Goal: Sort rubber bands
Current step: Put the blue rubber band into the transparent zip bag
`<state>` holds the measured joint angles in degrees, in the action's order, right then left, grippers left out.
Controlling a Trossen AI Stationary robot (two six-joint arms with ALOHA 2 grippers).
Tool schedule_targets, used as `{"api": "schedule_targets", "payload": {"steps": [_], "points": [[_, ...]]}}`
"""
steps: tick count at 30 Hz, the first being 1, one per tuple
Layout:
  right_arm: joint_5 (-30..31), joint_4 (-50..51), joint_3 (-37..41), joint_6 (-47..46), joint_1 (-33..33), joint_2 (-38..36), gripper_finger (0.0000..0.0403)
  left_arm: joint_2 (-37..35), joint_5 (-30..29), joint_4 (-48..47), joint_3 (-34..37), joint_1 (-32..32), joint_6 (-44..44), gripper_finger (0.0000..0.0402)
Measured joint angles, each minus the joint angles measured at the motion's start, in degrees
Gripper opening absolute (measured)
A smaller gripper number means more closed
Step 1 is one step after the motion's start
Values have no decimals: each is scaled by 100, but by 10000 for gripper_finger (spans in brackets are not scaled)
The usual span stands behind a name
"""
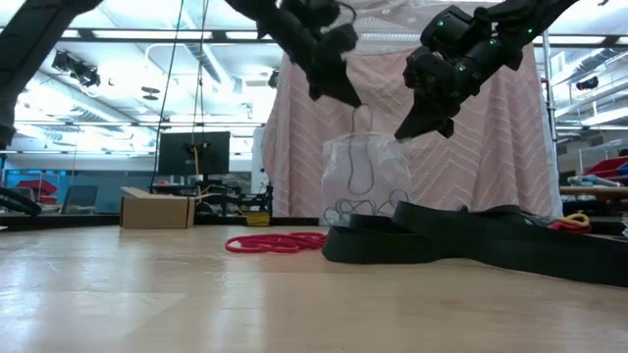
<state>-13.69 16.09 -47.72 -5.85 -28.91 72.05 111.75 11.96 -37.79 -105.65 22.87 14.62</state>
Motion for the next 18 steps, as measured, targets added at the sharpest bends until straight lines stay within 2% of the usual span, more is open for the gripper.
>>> {"api": "schedule_targets", "payload": {"steps": [5, 11, 14, 18], "points": [[0, 20, 0, -2, 0, 0, 0, 142, 170, -296, 7, 0, -12, 28], [4, 24, 0, -2, -2, 0, 0, 18, 213, -199, 4, 0, -73, 105], [4, 29, 0, -2, -13, 0, 0, -112, 125, -283, 0, 3, -443, 137], [20, 29, 0, 9, -58, 0, 0, -259, 625, -1316, 41, -64, -758, 149]]}}
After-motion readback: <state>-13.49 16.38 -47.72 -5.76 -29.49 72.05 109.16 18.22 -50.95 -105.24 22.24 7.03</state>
